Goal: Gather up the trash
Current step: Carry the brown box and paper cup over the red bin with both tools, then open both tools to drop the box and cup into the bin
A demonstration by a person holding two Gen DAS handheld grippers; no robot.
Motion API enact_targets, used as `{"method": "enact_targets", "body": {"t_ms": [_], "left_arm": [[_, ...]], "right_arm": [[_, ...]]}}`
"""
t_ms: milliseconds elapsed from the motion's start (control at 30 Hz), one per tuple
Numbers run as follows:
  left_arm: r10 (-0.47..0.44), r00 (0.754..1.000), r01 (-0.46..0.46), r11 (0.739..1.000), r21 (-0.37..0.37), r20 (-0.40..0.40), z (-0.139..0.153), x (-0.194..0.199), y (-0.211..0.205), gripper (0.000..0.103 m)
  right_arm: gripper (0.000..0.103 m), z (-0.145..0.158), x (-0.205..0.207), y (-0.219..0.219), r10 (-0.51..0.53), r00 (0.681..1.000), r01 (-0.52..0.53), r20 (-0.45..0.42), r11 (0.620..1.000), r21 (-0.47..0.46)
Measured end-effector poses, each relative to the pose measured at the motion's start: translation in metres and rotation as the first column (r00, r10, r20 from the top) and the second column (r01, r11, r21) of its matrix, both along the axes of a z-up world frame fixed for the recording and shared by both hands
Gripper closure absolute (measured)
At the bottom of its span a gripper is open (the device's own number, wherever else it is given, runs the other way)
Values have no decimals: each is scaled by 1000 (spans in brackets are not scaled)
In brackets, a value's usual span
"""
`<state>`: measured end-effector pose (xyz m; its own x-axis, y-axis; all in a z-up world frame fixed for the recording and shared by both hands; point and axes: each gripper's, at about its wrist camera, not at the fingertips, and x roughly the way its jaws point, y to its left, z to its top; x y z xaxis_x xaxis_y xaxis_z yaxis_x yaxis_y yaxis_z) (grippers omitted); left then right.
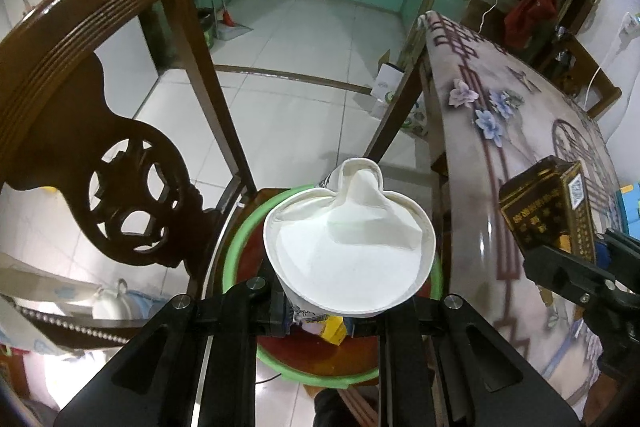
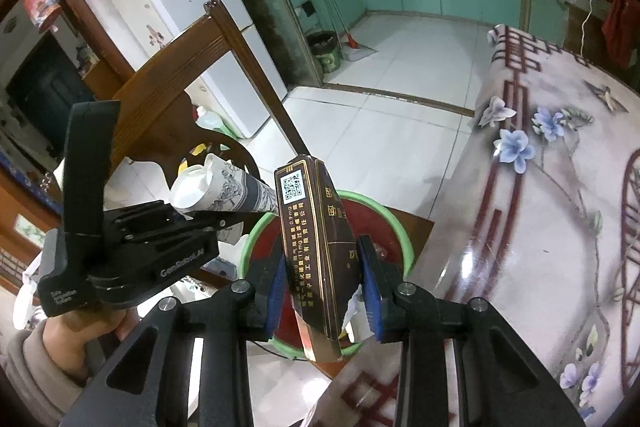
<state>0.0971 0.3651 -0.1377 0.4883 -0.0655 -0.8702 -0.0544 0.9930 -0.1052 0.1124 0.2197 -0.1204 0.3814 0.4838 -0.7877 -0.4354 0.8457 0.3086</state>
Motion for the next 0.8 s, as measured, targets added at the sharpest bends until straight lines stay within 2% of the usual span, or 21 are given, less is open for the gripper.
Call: {"method": "enact_targets", "body": {"t_ms": [233,400,433,467,500,533,567,800], "left_arm": [[19,1000,-20,1000,-8,-17,-11,8,8,86],[23,999,-23,1000,12,-35,-20,12,9,85],[25,999,-25,1000,10,-41,-22,13,9,75],[24,999,-24,1000,7,-46,-23,14,9,68],[22,999,-22,1000,5,-47,-24,15,9,47],[22,999,-22,1000,5,-42,-23,15,9,35],[23,999,-23,1000,5,-32,-22,14,9,34],[34,999,-34,999,-22,-9,-13,12,2,31]], "right_arm": [[71,-8,8,12,17,1000,-17,3,1000,-18],[71,-8,6,20,33,999,-32,21,999,-41],[71,-9,7,20,36,999,-35,19,999,-42],[67,-10,7,21,35,999,-35,21,998,-44],[62,-10,8,21,28,999,-27,24,998,-51],[59,-10,8,21,20,999,-19,29,998,-55],[53,-10,7,20,9,999,-7,36,998,-57],[52,4,-7,-2,-31,996,38,83,996,-76]]}}
